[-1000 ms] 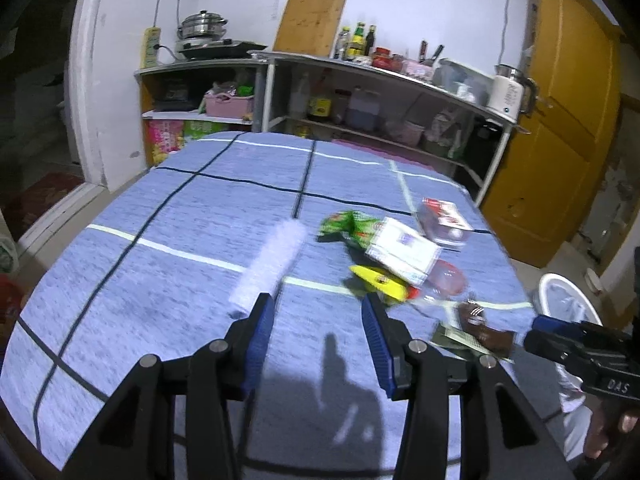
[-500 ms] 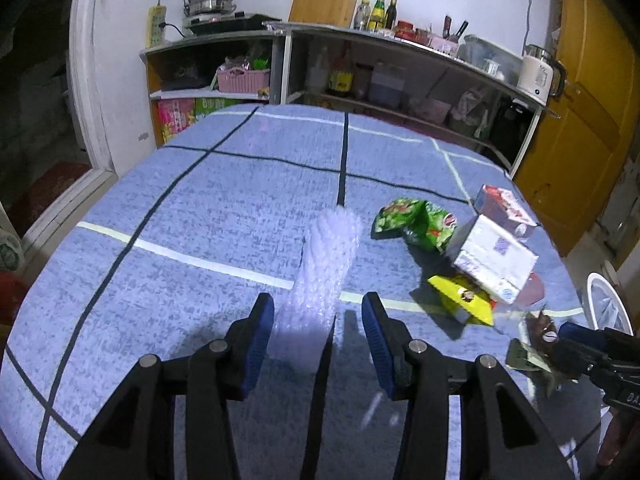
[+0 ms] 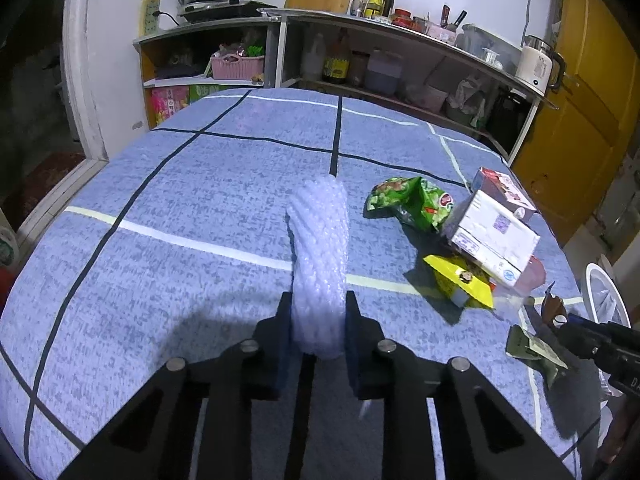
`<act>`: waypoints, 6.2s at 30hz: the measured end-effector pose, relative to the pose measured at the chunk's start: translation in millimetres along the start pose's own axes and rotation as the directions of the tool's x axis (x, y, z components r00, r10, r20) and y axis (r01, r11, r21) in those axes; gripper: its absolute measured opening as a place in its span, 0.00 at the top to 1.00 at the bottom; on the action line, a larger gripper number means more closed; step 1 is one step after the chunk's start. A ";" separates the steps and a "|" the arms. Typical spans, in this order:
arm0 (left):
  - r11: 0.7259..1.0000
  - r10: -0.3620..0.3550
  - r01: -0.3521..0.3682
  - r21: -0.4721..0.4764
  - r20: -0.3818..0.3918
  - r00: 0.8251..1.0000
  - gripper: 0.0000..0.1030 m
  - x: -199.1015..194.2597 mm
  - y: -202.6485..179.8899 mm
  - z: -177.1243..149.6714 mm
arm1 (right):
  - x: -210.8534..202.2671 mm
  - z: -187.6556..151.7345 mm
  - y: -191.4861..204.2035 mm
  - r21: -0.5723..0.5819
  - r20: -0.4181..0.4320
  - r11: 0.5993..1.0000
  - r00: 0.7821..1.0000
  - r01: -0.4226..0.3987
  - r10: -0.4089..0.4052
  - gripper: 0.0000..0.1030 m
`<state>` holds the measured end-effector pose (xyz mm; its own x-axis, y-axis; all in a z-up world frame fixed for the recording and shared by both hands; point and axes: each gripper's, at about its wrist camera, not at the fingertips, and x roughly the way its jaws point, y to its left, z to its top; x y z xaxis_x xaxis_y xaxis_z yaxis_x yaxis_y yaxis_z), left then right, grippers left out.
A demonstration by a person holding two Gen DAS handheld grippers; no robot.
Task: Collect trash
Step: 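Grasp the white foam net with the left gripper while the right grasps the chocolate wrapper, then carry the foam net and chocolate wrapper over the bin, then open both grippers to drop the foam net and wrapper into the bin, then move the left tool to the white carton while the right moves to the beige paper strip, then grasp the white carton box with the left gripper while the right grasps the beige barcode strip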
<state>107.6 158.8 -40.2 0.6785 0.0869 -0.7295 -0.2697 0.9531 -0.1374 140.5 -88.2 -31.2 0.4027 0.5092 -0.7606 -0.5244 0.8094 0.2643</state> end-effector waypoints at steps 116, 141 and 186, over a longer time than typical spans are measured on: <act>0.833 -0.417 0.442 0.333 -0.148 0.897 0.58 -47.5 -305.1 -54.3 | -168.8 -104.1 -181.5 0.340 0.135 0.924 0.963 0.175 -0.232 0.60; 0.961 -0.231 0.227 0.156 0.009 0.973 0.58 -74.0 -160.3 -48.8 | -116.9 -72.9 -67.3 0.064 0.126 0.998 0.992 0.006 -0.014 0.60; 0.977 -0.187 0.178 0.116 0.072 0.980 0.31 -26.0 -64.0 16.6 | 14.7 -19.1 16.6 -0.242 -0.077 0.968 0.996 -0.061 0.044 0.73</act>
<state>118.6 100.3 -1.3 0.7642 -0.0723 -0.6409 -0.0632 0.9805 -0.1860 123.4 -72.9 -49.3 0.3205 0.5200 -0.7918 -0.7142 0.6817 0.1586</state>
